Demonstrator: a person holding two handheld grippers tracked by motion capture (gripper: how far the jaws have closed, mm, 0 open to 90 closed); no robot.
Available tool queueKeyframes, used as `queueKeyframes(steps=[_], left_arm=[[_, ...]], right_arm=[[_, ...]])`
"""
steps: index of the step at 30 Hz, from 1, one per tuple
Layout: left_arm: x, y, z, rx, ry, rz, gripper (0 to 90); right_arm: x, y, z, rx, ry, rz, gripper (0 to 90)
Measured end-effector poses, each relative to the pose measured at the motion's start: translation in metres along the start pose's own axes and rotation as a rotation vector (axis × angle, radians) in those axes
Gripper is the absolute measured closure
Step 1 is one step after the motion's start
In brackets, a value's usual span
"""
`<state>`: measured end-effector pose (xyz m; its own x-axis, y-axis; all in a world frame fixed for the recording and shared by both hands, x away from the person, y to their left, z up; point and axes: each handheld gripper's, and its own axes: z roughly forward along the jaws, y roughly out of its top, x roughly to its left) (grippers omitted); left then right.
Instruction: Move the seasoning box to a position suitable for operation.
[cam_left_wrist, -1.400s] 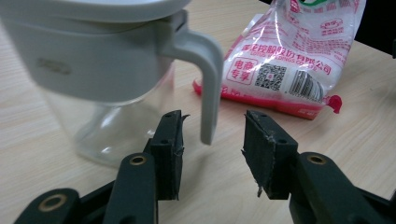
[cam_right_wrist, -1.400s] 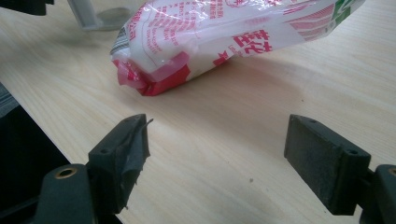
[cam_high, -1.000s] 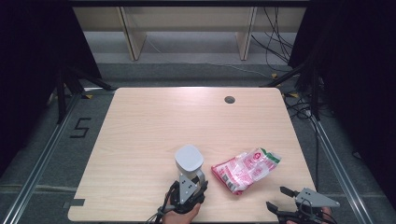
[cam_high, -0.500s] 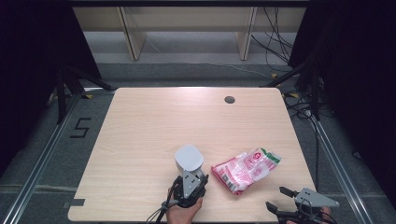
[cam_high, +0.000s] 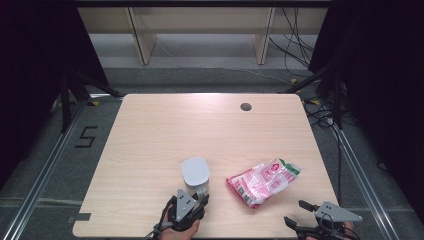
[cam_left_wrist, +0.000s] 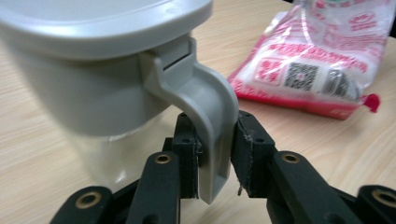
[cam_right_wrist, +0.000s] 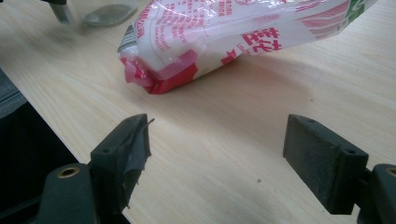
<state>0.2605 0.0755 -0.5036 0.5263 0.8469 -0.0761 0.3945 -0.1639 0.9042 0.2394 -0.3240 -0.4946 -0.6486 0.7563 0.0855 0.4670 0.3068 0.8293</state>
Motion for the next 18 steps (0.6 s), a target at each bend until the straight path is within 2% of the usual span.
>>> queueKeyframes(steps=[2, 3, 4, 6, 10, 11, 14, 15, 16, 17, 18], left_arm=[[0.006, -0.003, -0.005, -0.01, 0.015, -0.006, 69.7], [0.012, -0.004, -0.009, -0.015, 0.037, 0.014, 68.8], [0.012, -0.004, -0.009, -0.015, 0.037, 0.014, 68.6], [0.016, -0.007, -0.013, -0.028, 0.079, -0.017, 67.9], [0.021, -0.008, -0.017, -0.026, 0.172, -0.014, 67.3], [0.023, -0.009, -0.016, -0.031, 0.2, -0.014, 67.1], [0.027, -0.008, -0.014, -0.028, 0.222, -0.031, 66.8], [0.03, -0.008, -0.013, -0.034, 0.229, -0.038, 66.9], [0.037, -0.008, -0.012, -0.036, 0.257, -0.039, 67.2], [0.041, -0.007, -0.011, -0.033, 0.269, -0.042, 67.1], [0.044, -0.007, -0.011, -0.035, 0.279, -0.047, 67.2]], right_arm=[[0.0, 0.0, 0.0, 0.003, 0.006, 0.004, 23.7], [-0.001, 0.0, 0.0, 0.001, 0.0, -0.001, 23.7], [-0.001, 0.0, 0.0, 0.001, 0.0, -0.001, 23.7], [-0.001, 0.0, 0.0, -0.001, -0.002, -0.002, 23.7], [-0.001, 0.0, 0.001, -0.001, 0.003, -0.004, 23.8], [-0.001, 0.0, 0.002, 0.001, -0.008, -0.005, 23.8], [-0.001, 0.0, 0.001, -0.004, -0.006, -0.017, 23.9], [-0.001, 0.0, 0.001, 0.002, -0.008, -0.006, 23.9], [-0.001, 0.0, 0.001, 0.002, 0.009, -0.004, 24.0], [0.001, -0.001, 0.0, 0.006, 0.004, 0.014, 24.0], [0.0, -0.001, 0.001, 0.003, 0.008, 0.008, 24.0]])
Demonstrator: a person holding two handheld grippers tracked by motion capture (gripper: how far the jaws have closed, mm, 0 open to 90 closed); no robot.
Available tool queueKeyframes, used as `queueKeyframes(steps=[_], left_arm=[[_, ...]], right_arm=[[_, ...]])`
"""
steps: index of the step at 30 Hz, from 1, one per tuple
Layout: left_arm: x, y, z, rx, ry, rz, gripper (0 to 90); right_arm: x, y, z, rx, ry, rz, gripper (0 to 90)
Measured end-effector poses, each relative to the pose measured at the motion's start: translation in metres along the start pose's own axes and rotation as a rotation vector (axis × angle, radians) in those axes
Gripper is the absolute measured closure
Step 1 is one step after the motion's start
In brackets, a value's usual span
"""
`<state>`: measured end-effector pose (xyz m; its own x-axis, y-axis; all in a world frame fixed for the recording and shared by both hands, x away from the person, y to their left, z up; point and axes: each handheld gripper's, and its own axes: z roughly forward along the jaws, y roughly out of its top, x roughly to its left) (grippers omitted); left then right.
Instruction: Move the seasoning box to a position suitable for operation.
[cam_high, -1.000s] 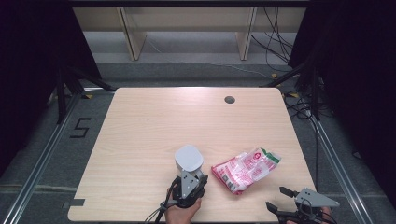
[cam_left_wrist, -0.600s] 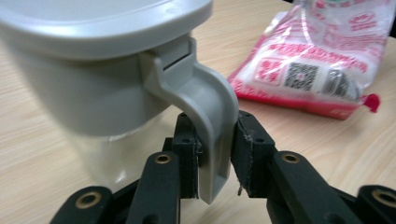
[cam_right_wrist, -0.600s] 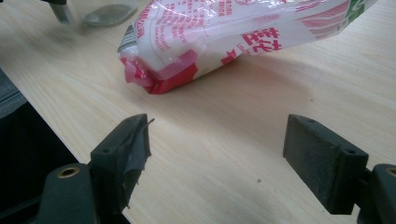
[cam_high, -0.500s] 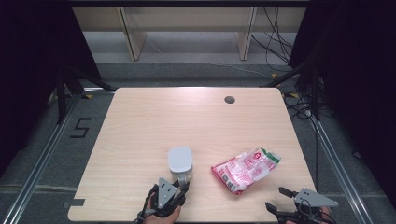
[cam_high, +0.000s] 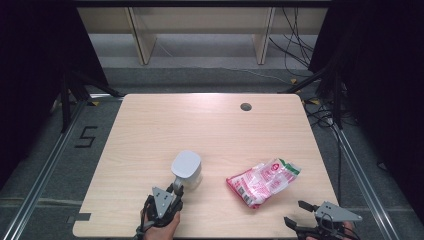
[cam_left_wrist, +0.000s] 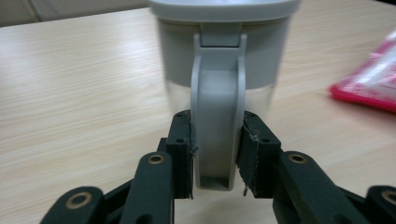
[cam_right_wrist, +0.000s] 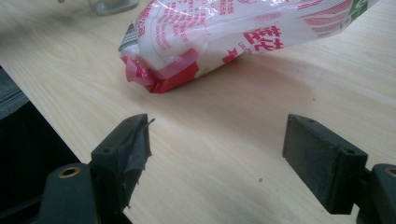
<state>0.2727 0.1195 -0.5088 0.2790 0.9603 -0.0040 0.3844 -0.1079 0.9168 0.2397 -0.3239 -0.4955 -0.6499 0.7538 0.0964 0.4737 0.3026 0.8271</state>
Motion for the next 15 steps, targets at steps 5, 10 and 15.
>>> queueKeyframes(steps=[5, 10, 15], left_arm=[[0.009, 0.001, 0.004, 0.001, -0.004, 0.001, 67.8], [0.014, 0.0, 0.008, -0.023, -0.043, 0.001, 68.4], [0.017, 0.0, 0.009, -0.032, -0.139, 0.025, 68.5]], right_arm=[[0.001, 0.0, 0.0, 0.009, 0.001, 0.008, 24.2], [-0.001, 0.0, 0.0, -0.003, -0.009, -0.024, 24.2], [0.002, 0.0, 0.0, 0.015, 0.004, 0.025, 24.3]])
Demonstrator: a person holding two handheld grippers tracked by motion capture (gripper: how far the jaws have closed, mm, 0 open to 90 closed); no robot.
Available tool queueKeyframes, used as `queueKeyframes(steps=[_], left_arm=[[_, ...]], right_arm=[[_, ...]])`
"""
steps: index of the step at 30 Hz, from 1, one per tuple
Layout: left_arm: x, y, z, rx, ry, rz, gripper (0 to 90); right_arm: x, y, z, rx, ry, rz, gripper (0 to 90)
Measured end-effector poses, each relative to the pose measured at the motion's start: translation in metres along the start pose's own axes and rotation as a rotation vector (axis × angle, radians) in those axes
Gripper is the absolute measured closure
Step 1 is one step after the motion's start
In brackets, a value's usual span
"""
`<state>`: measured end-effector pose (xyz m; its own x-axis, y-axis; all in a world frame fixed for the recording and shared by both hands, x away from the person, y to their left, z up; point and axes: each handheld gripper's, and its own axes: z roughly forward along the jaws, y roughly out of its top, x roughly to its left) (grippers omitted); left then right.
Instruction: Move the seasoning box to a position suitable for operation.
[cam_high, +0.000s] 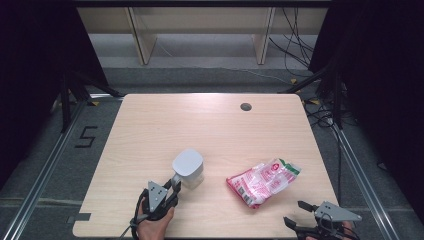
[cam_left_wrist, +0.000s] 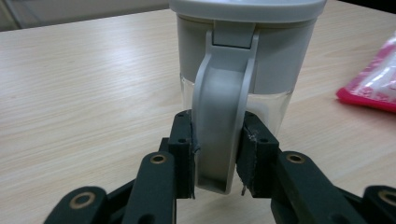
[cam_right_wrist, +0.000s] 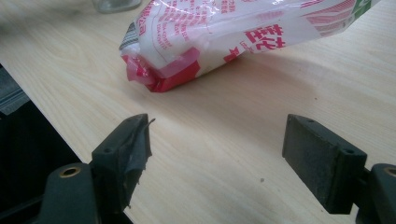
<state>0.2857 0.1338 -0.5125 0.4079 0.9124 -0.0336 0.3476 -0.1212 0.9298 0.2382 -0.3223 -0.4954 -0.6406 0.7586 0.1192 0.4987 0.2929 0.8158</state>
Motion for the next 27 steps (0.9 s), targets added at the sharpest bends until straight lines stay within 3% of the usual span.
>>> queueKeyframes(steps=[4, 5, 6, 7, 9, 11, 12, 15, 17, 19, 20, 21, 22, 23, 27], left_arm=[[-0.003, -0.001, -0.003, 0.006, -0.054, 0.019, 68.5], [-0.005, -0.002, -0.004, 0.001, -0.087, 0.026, 68.5], [-0.005, -0.002, -0.004, 0.001, -0.087, 0.026, 68.5], [-0.007, -0.003, -0.006, 0.003, -0.121, 0.041, 68.5], [-0.009, -0.004, -0.008, 0.006, -0.15, 0.055, 68.5], [-0.01, -0.004, -0.009, 0.003, -0.16, 0.057, 68.5], [-0.013, -0.005, -0.012, 0.011, -0.177, 0.068, 68.5], [-0.016, -0.006, -0.014, 0.008, -0.198, 0.079, 68.5], [-0.019, -0.008, -0.017, 0.001, -0.239, 0.087, 68.5], [-0.019, -0.008, -0.019, 0.014, -0.254, 0.101, 68.5], [-0.02, -0.008, -0.019, 0.003, -0.28, 0.112, 68.5], [-0.021, -0.008, -0.02, 0.011, -0.298, 0.121, 68.5], [-0.021, -0.008, -0.02, 0.011, -0.298, 0.121, 68.5], [-0.022, -0.008, -0.02, 0.003, -0.332, 0.12, 68.4], [-0.022, -0.008, -0.019, 0.008, -0.377, 0.141, 68.4]], right_arm=[[0.0, 0.0, 0.0, 0.001, 0.0, 0.001, 24.3], [-0.003, 0.0, 0.001, -0.013, -0.009, -0.044, 24.3], [-0.003, 0.0, 0.001, -0.013, -0.008, -0.043, 24.3], [-0.003, 0.0, 0.001, -0.012, -0.008, -0.044, 24.3], [-0.003, 0.0, 0.001, -0.013, -0.007, -0.043, 24.3], [-0.003, 0.0, 0.001, -0.013, -0.009, -0.045, 24.2], [0.0, 0.0, 0.0, 0.003, 0.0, 0.004, 24.3], [-0.003, 0.0, 0.001, -0.015, -0.005, -0.039, 24.3], [-0.003, 0.0, 0.001, -0.009, 0.0, -0.035, 24.3], [-0.003, 0.0, 0.001, -0.007, -0.002, -0.036, 24.3], [0.0, 0.0, 0.0, 0.004, 0.004, 0.001, 24.3], [-0.001, 0.0, 0.001, -0.009, -0.001, -0.018, 24.3], [-0.001, 0.0, 0.001, -0.009, -0.001, -0.018, 24.3], [0.0, 0.0, 0.001, 0.0, 0.002, -0.009, 24.2], [0.0, -0.001, 0.001, 0.006, 0.006, -0.004, 24.3]])
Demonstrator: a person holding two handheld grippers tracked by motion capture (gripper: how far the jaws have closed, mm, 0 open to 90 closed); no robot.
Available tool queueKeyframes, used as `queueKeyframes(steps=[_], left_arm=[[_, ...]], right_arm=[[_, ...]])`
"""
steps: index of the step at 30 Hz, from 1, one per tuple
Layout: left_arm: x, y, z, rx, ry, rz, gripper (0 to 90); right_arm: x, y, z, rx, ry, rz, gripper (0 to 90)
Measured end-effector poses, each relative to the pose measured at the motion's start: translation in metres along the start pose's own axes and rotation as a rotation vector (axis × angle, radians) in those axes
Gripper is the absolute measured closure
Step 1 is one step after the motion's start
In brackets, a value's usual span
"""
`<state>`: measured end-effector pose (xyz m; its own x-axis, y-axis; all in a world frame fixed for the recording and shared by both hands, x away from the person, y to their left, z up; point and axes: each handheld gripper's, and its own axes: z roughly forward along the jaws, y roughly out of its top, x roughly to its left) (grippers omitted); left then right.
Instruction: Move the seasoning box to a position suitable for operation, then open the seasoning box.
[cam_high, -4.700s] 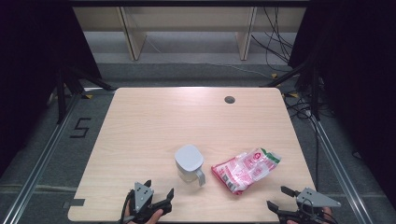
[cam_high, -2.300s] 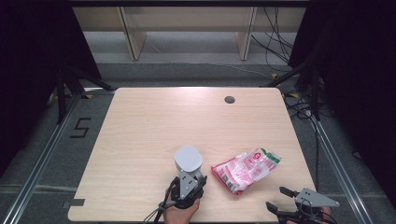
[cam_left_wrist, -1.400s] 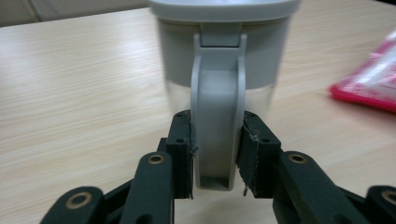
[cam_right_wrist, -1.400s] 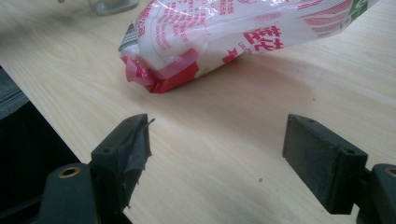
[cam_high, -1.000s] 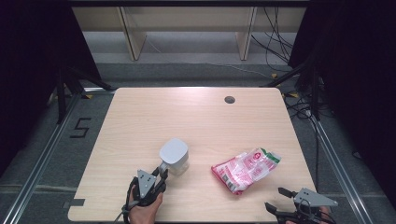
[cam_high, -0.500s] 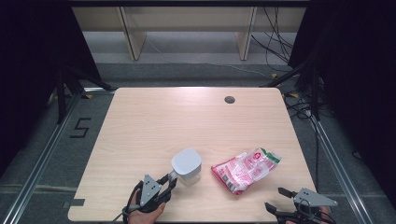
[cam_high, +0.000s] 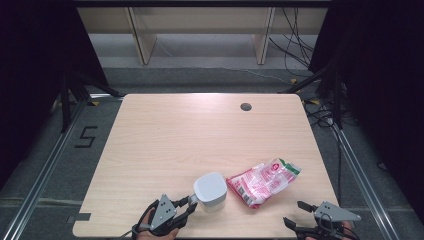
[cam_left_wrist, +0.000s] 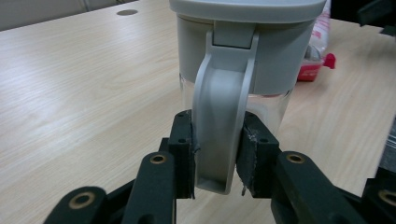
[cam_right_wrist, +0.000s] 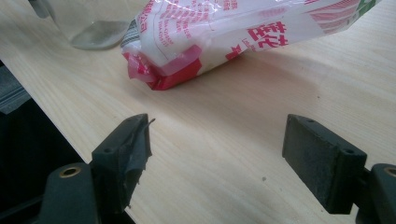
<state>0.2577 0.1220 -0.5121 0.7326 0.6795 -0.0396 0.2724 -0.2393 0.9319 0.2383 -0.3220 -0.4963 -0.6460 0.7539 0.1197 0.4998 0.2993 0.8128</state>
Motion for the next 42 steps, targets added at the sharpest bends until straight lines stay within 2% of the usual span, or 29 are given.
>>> queueKeyframes(steps=[1, 2, 6, 9, 10, 11, 14, 16, 18, 19, 23, 24, 26, 27, 28, 29, 30, 31, 32, 33, 34, 36, 37, 38, 39, 40, 41, 42], left_arm=[[0.0, 0.0, 0.0, 0.001, -0.007, 0.003, 68.4], [0.002, 0.0, 0.0, 0.003, -0.023, 0.02, 68.4], [0.004, 0.001, 0.003, -0.002, -0.052, 0.024, 68.3], [0.009, 0.003, 0.005, 0.008, -0.048, 0.029, 68.1], [0.012, 0.005, 0.007, 0.021, -0.03, 0.033, 67.4], [0.012, 0.005, 0.007, 0.021, -0.03, 0.033, 66.4], [0.024, 0.009, 0.012, 0.046, 0.025, 0.025, 67.9], [0.027, 0.01, 0.014, 0.046, 0.031, 0.021, 68.6], [0.03, 0.01, 0.015, 0.048, 0.027, 0.019, 68.5], [0.031, 0.01, 0.016, 0.054, 0.026, 0.031, 68.5], [0.028, 0.009, 0.014, 0.049, 0.035, 0.014, 62.6], [0.027, 0.01, 0.009, 0.042, 0.038, 0.003, 58.9], [0.022, 0.012, 0.0, 0.035, 0.05, -0.011, 51.5], [0.022, 0.012, 0.0, 0.035, 0.05, -0.011, 48.7], [0.018, 0.016, -0.005, 0.032, 0.06, -0.022, 44.4], [0.015, 0.019, -0.008, 0.027, 0.07, -0.025, 41.0], [0.015, 0.019, -0.008, 0.027, 0.07, -0.025, 38.5], [0.013, 0.023, -0.01, 0.026, 0.075, -0.024, 38.5], [0.009, 0.028, -0.015, 0.015, 0.078, -0.029, 34.9], [0.009, 0.028, -0.015, 0.015, 0.078, -0.029, 34.5], [0.004, 0.034, -0.022, 0.004, 0.092, -0.028, 33.6], [0.003, 0.038, -0.025, -0.006, 0.096, -0.03, 33.3], [0.001, 0.044, -0.029, -0.035, 0.093, -0.034, 33.6], [0.001, 0.044, -0.029, -0.035, 0.093, -0.034, 34.5], [0.0, 0.048, -0.031, -0.055, 0.085, -0.039, 34.5], [0.0, 0.051, -0.031, -0.056, 0.083, -0.039, 37.1], [0.001, 0.054, -0.03, -0.069, 0.082, -0.041, 39.2], [0.002, 0.057, -0.03, -0.075, 0.083, -0.033, 41.9]], right_arm=[[0.0, 0.0, 0.0, 0.0, 0.0, 0.0, 24.3], [-0.002, 0.0, 0.0, -0.016, -0.011, -0.042, 24.3], [-0.002, 0.0, 0.001, -0.007, 0.0, -0.035, 24.3], [-0.002, 0.0, 0.0, 0.001, 0.0, -0.041, 24.3], [-0.003, 0.0, 0.0, -0.002, -0.005, -0.054, 24.3], [-0.003, 0.0, 0.0, -0.002, -0.005, -0.054, 24.3], [-0.003, -0.002, 0.001, 0.004, 0.008, -0.04, 24.3], [-0.003, -0.003, 0.0, 0.004, -0.003, -0.024, 24.2], [-0.004, -0.003, 0.0, 0.0, -0.009, -0.036, 24.3], [-0.003, -0.003, 0.0, 0.01, -0.002, -0.012, 24.3], [-0.005, -0.003, 0.002, 0.003, -0.019, -0.048, 24.3], [-0.003, -0.003, 0.002, 0.01, 0.003, -0.04, 24.3], [-0.004, -0.003, 0.001, 0.002, -0.015, -0.057, 24.3], [-0.004, -0.003, 0.001, 0.002, -0.015, -0.057, 24.3], [-0.001, -0.003, 0.001, 0.008, -0.008, -0.026, 24.2], [0.0, -0.002, 0.001, 0.009, -0.009, -0.021, 24.2], [0.0, -0.002, 0.001, 0.009, -0.009, -0.021, 24.2], [-0.001, -0.001, 0.002, 0.009, 0.006, -0.048, 24.2], [0.002, -0.001, 0.002, 0.009, -0.001, -0.037, 24.1], [0.002, -0.001, 0.002, 0.009, -0.001, -0.037, 24.1], [0.0, 0.0, 0.003, 0.01, 0.009, -0.06, 23.6], [0.0, -0.001, 0.003, 0.013, 0.016, -0.046, 23.0], [0.0, 0.0, 0.003, 0.004, -0.003, -0.071, 21.4], [0.0, 0.0, 0.003, 0.004, -0.003, -0.071, 21.4], [0.0, 0.0, 0.003, 0.0, 0.005, -0.069, 20.4], [-0.001, 0.0, 0.005, -0.011, 0.026, -0.056, 18.6], [0.003, 0.0, 0.004, 0.007, 0.027, -0.01, 17.9], [0.001, 0.001, 0.007, -0.017, 0.038, -0.051, 17.1]])
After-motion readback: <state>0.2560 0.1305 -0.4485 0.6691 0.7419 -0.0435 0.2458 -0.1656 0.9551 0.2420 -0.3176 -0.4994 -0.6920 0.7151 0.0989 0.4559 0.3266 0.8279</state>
